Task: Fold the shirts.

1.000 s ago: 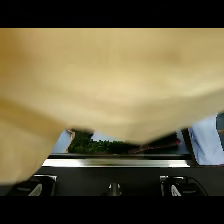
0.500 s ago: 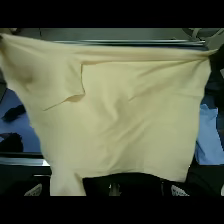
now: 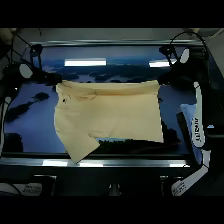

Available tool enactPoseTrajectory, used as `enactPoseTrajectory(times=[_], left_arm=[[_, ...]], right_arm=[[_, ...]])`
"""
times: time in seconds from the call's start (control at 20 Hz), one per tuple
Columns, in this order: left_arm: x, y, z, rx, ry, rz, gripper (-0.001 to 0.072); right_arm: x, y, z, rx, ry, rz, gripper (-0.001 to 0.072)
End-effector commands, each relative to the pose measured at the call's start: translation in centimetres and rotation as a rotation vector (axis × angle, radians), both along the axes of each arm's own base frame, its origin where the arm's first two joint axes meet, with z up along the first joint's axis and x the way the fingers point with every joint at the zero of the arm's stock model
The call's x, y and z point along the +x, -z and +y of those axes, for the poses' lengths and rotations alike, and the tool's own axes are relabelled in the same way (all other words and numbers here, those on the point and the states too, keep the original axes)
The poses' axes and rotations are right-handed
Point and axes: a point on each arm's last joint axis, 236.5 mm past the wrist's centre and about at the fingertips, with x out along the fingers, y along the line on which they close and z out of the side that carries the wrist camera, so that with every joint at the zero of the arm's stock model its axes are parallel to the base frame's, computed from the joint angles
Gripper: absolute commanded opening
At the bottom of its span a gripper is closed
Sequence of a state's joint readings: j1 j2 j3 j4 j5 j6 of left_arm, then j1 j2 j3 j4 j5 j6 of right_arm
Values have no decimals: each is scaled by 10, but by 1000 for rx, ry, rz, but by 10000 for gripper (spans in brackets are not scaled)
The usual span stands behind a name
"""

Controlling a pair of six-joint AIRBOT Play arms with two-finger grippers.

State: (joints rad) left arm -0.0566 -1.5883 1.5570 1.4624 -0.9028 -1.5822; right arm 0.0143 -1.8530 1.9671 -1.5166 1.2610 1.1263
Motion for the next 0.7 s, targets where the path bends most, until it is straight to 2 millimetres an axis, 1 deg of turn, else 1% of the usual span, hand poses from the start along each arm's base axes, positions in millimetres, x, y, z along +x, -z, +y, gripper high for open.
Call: enactPoseTrajectory(times=[0.0,0.1,0.15,0.2,0.25,0.3,0.35,0.4,0.45,0.5,0.55,0.6,0.65], left_arm=[[53,13,1,-10,-24,-137,24],[77,-1,2,-14,-34,-237,24],[84,-6,2,-16,-38,-272,24],[86,-3,2,-16,-40,-276,24],[83,9,2,-14,-38,-239,24],[76,24,1,-10,-32,-182,24],[68,33,3,2,-23,-132,24],[60,34,8,24,-6,-97,24],[52,28,14,48,14,-76,24],[41,20,20,67,33,-44,24],[26,17,25,68,35,6,24],[6,21,28,66,39,91,25],[-19,32,29,65,51,205,24]], right_arm=[[59,-8,2,29,33,-238,19],[77,-23,1,42,56,-335,19],[81,-25,1,43,58,-355,19],[81,-20,1,43,58,-345,19],[76,-9,1,42,56,-304,19],[65,9,2,40,54,-228,19],[51,23,2,36,49,-148,21],[34,33,1,19,29,-69,22],[17,37,-5,-12,-7,3,22],[-8,41,-9,-33,-56,105,22],[-35,43,-10,-34,-77,212,22],[-49,45,-9,-19,-53,272,22],[-56,48,-6,-10,-58,306,22]])
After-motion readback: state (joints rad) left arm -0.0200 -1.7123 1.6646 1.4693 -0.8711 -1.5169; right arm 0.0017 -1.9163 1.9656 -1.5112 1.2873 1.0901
